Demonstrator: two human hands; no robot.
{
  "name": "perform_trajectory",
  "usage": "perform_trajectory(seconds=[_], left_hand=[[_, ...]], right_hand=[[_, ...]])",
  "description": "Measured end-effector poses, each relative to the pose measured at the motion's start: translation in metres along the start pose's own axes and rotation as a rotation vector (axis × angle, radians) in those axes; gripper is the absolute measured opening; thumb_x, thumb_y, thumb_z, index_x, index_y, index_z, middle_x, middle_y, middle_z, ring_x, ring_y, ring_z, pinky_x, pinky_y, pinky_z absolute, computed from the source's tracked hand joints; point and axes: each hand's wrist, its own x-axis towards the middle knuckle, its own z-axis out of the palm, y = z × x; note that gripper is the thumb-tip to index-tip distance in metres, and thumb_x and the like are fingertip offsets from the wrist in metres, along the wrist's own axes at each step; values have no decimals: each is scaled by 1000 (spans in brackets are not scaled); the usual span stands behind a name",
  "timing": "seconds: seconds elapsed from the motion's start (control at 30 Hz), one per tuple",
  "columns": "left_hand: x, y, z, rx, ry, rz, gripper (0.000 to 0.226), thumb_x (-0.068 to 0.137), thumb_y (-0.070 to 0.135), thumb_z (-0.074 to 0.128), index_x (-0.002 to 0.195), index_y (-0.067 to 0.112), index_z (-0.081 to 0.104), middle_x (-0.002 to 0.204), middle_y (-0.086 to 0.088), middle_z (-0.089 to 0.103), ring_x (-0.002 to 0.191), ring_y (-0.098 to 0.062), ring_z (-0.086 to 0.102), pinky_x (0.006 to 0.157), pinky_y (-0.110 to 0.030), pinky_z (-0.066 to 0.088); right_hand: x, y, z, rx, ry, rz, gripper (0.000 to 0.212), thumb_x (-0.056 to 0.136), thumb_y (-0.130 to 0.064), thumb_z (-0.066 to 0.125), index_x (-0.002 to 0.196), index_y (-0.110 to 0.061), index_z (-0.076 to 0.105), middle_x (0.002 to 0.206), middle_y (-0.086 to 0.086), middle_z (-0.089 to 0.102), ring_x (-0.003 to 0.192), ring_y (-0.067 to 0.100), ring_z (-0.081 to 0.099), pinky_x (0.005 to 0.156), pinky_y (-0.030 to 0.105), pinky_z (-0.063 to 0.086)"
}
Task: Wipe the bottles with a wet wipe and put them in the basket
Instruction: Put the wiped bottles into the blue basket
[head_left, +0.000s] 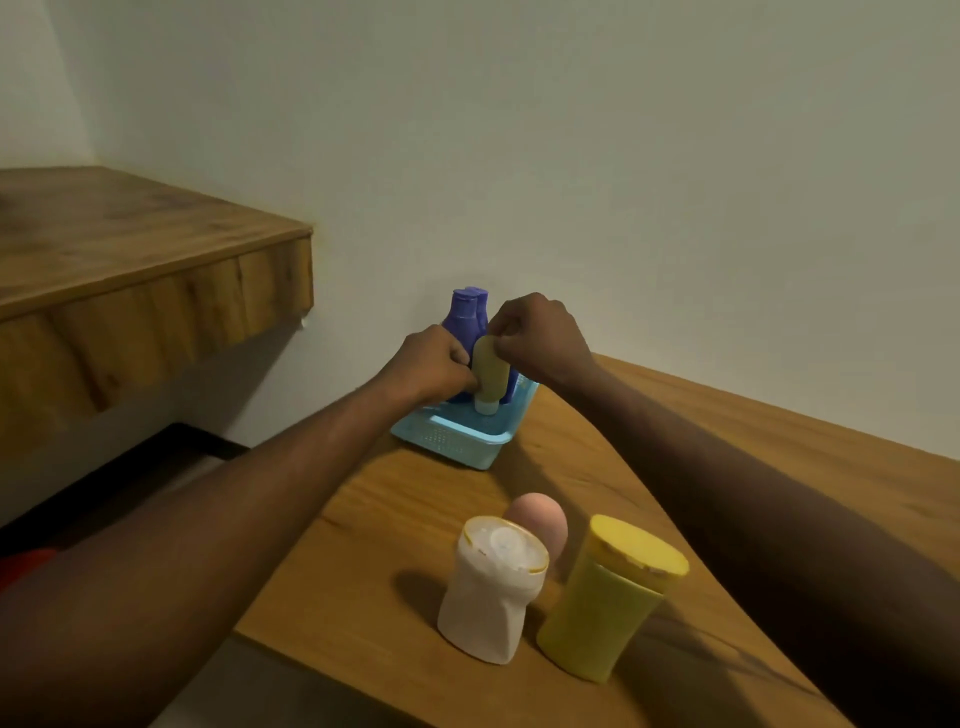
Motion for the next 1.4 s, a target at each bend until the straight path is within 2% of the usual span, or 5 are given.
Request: perform_trajectory(seconds=[0.43,0.6,0.8,1.27,1.4], left_hand=[[-22,25,-10,27,34,28,15,82,16,82,93,7,78,93,-7,74,87,-19,68,76,-30,54],[-45,52,-25,-10,24,88,9,86,18,80,94,14,79,93,2,72,91,-17,67,85,-36,60],[-88,89,-37,16,-127,109,16,86,21,80,99,12,80,98,-3,76,95,-20,72,92,-43,61],[-176,130,-26,121,-190,238,21,91,25,75,112,23,77,91,17,66,85,-5,63,72,-17,47],[-187,128,-13,162,-161,239,21,92,26,74,112,21,78,103,9,73,93,-10,66,81,-17,49]], right_hand=[[-13,1,-15,16,30,34,15,82,-11,70,94,-15,78,98,-2,73,84,14,66,68,32,59],[-35,-14,-50,60,33,-27,14,83,-10,69,94,-12,78,91,-5,70,84,13,65,60,21,45],[-81,-34,-97,92,-236,-1,12,90,-15,71,96,-6,76,86,8,74,74,19,70,55,21,55],[-187,-36,-154,122,-419,66,23,85,-33,79,103,-19,77,100,-2,76,90,15,71,64,26,61],[-205,-37,-147,83,-397,64,30,85,-29,80,111,-13,76,106,1,75,91,18,72,69,30,63]])
